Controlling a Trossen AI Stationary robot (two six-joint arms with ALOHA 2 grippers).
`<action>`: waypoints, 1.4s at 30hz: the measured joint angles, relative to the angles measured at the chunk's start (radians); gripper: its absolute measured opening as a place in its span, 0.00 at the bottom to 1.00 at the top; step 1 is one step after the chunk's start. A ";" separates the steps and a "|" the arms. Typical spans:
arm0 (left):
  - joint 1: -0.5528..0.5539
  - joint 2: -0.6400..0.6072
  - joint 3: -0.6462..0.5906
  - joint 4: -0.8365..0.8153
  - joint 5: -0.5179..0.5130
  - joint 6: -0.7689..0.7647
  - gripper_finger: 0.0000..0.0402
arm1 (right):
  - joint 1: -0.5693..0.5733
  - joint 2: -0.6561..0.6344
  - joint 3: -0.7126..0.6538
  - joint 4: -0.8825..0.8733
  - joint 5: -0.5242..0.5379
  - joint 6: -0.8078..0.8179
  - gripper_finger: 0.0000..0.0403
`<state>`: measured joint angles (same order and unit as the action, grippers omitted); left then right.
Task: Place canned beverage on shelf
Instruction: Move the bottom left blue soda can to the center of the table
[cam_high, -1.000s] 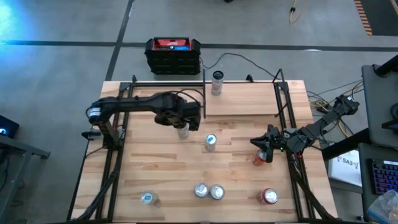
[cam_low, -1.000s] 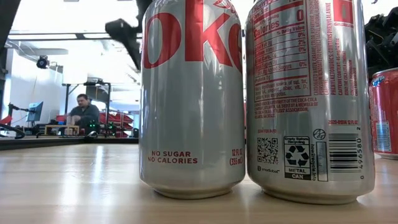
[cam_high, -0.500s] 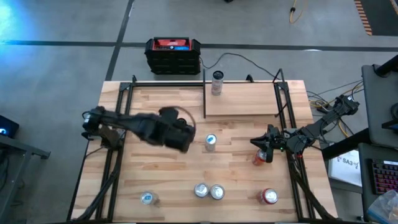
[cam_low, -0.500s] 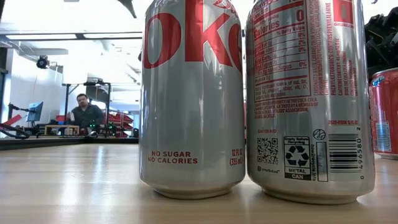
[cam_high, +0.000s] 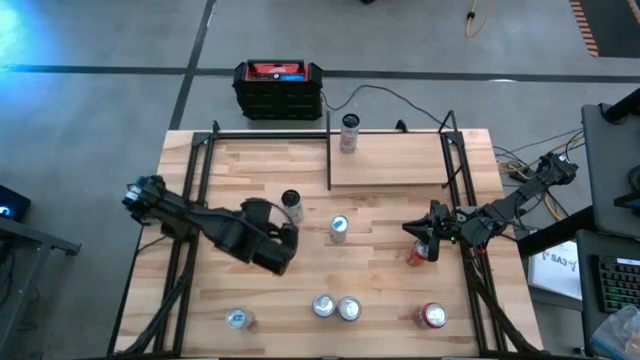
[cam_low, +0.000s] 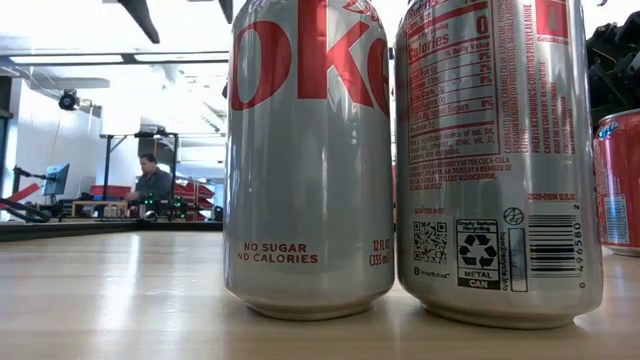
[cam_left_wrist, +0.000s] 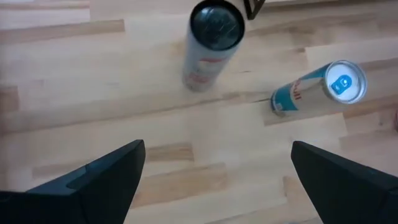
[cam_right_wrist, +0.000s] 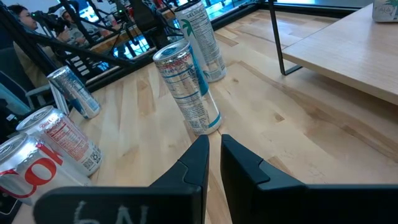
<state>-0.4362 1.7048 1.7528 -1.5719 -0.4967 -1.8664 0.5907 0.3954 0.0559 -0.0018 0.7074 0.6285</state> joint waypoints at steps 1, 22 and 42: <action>-0.017 -0.005 -0.008 0.000 0.001 -0.025 0.97 | 0.000 0.000 0.000 0.000 0.000 0.000 0.07; -0.281 0.029 -0.013 0.105 0.666 -0.692 0.97 | 0.000 0.000 0.000 0.000 0.000 0.000 0.07; -0.355 0.233 -0.012 0.168 0.645 -0.985 0.96 | 0.000 0.000 0.000 0.000 0.000 0.000 0.07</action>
<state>-0.7914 1.9381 1.7405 -1.4036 0.1478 -2.8514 0.5907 0.3954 0.0559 -0.0021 0.7071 0.6288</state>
